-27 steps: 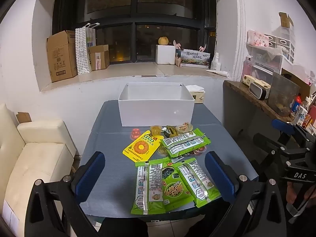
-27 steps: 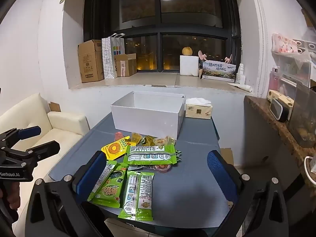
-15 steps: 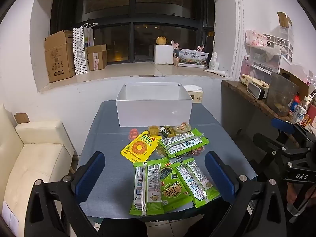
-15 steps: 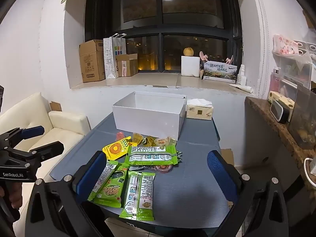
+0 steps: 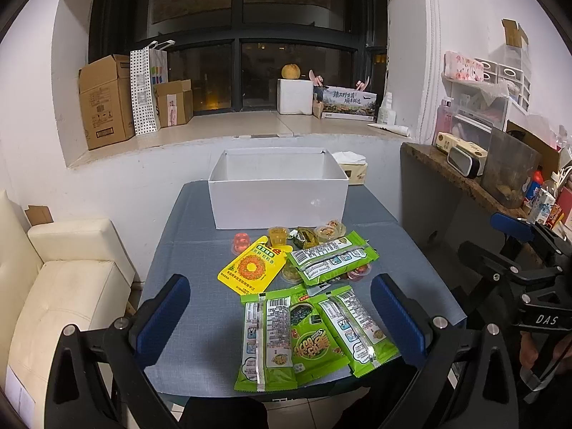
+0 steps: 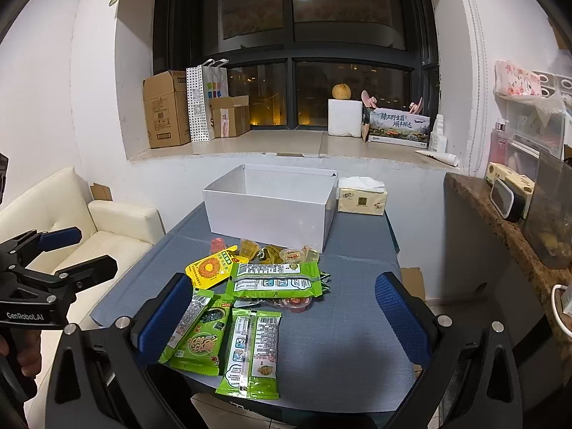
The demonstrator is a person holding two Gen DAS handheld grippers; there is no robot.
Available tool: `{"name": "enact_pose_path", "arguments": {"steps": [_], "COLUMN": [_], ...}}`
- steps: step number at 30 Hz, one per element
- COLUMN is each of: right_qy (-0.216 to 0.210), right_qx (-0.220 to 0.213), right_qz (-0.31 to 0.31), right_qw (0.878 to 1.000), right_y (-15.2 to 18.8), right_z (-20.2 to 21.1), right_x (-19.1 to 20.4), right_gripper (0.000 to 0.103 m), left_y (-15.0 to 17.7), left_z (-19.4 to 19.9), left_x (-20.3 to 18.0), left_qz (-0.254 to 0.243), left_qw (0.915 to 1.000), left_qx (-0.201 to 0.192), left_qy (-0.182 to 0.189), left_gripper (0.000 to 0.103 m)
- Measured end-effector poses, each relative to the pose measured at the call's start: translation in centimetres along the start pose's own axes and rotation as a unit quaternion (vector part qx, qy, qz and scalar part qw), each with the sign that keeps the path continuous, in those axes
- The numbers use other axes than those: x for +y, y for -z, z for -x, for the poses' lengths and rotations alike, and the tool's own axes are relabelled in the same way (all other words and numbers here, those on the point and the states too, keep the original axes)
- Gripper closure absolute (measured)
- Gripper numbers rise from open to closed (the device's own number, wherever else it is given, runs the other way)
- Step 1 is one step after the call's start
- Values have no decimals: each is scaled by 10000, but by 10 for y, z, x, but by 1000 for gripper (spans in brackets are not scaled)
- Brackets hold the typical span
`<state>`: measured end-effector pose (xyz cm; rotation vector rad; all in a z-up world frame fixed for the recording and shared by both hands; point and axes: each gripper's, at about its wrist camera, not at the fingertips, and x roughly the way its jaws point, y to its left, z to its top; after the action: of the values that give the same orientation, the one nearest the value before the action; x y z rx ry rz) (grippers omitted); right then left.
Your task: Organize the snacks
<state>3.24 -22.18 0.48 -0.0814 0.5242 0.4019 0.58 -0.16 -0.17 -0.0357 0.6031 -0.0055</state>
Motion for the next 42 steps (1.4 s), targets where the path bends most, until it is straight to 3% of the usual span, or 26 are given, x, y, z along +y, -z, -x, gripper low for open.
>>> {"name": "enact_pose_path", "arguments": {"steps": [42], "right_qy": [-141], "right_qx": [222], "right_qz": [-72], "right_qw": [9996], "right_y": [0], "right_z": [-20], "right_x": [-3], "right_gripper": [0], "left_y": [-4], "left_z": [-17], "left_x": [5], "left_qz": [47], "left_qw": [9999], "left_qx": [117], "left_qy": [-33], "left_gripper": [0]}}
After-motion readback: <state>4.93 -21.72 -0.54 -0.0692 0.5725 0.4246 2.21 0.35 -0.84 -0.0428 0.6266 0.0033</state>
